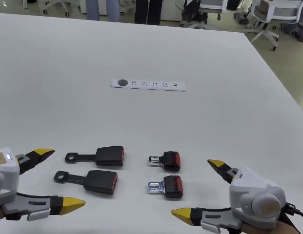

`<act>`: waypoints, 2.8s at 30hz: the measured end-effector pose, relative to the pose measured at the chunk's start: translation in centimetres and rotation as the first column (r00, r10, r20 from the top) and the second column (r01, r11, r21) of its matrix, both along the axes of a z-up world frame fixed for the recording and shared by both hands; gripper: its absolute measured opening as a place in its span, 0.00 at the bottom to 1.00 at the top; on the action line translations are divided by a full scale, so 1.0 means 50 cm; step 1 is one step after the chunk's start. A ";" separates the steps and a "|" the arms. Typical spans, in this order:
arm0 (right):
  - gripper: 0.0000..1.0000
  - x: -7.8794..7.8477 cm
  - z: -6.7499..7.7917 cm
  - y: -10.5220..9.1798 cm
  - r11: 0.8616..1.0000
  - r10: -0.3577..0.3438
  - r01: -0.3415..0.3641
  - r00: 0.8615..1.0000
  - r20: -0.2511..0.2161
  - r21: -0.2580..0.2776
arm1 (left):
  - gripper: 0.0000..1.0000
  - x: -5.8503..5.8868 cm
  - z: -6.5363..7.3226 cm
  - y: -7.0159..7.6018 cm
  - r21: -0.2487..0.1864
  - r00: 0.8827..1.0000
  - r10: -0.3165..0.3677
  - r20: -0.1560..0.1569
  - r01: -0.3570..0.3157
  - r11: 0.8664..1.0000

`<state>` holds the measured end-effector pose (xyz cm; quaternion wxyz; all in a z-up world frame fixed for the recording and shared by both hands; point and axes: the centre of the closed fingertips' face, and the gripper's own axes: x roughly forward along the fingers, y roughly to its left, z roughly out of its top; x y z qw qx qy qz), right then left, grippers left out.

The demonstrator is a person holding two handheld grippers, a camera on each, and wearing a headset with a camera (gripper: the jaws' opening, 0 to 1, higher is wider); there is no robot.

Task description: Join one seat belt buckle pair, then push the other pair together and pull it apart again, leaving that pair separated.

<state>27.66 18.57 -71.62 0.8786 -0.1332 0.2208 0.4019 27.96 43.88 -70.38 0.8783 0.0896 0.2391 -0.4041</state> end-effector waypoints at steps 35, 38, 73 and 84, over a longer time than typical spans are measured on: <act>0.96 0.009 0.006 -0.019 0.999 0.037 -0.037 0.999 -0.003 -0.030 | 0.99 0.010 0.005 -0.002 0.014 0.999 -0.028 -0.015 0.028 1.000; 0.94 0.011 0.016 -0.020 0.998 0.056 -0.056 0.998 -0.001 -0.043 | 0.96 0.011 0.007 -0.012 0.014 0.998 -0.059 -0.023 0.059 0.998; 0.45 0.005 -0.051 0.025 0.853 0.447 -0.462 0.887 -0.114 -0.243 | 0.50 0.021 -0.095 -0.099 0.314 0.841 -0.496 -0.216 0.541 0.780; 0.38 0.010 -0.086 0.040 0.804 0.509 -0.532 0.846 -0.157 -0.264 | 0.41 0.019 -0.130 -0.097 0.362 0.786 -0.544 -0.293 0.618 0.698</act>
